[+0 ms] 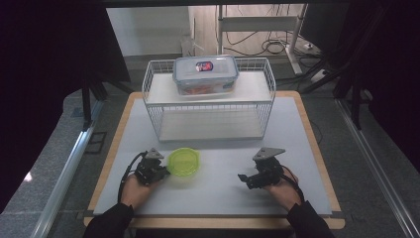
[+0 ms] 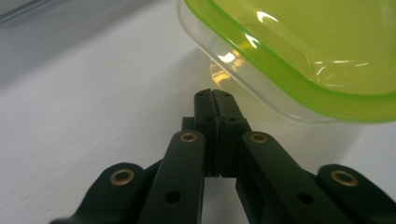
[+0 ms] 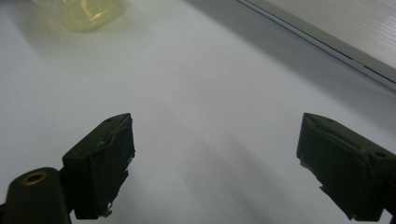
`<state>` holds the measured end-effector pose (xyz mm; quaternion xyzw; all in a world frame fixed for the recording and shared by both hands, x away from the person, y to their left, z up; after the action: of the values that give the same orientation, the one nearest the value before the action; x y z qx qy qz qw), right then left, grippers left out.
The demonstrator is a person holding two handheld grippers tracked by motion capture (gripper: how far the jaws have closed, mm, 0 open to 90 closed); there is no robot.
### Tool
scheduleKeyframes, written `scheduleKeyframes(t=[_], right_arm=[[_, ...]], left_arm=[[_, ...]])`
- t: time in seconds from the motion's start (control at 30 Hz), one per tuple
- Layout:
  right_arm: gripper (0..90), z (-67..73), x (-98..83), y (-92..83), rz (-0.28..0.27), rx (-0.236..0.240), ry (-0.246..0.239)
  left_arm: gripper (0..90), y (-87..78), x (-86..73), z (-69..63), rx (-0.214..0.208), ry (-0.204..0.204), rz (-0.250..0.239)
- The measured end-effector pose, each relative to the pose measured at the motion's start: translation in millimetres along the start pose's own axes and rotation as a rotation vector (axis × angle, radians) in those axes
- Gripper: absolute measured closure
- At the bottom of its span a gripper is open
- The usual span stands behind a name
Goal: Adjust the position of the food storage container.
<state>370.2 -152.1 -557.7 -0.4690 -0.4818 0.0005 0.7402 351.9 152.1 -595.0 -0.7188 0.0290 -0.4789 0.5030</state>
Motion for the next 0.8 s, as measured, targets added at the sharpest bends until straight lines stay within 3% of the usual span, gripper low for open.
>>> scheduleKeyframes(t=[0.23, 0.33, 0.43, 0.8], right_arm=[[11.4, -1.0, -0.5, 0.3, 0.002, -0.001, 0.006], [11.5, -1.8, -1.0, -0.2, 0.007, -0.004, 0.011], [11.4, -2.7, -1.0, -0.1, 0.005, -0.005, 0.009], [12.4, -8.9, -2.1, -2.6, 0.018, -0.014, 0.036]], left_arm=[[89.8, 10.0, 16.1, -12.9, -0.027, 0.032, -0.011], [89.8, 20.2, 26.3, -24.9, -0.052, 0.069, -0.007], [89.8, 24.2, 30.4, -30.6, -0.062, 0.071, -0.010], [89.8, 40.6, 51.4, -64.3, -0.120, 0.150, -0.020]])
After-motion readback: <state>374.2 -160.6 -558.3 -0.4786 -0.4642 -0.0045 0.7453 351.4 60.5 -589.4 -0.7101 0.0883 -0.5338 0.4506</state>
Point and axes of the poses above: each handheld gripper's, and its own axes: y roughly forward along the jaws, x roughly out of its top, z roughly to its left, the point moved 8 cm from there along y, roughly forward along the jaws, and after that the axes turned 9 degrees about y, right-handed, at the moved point
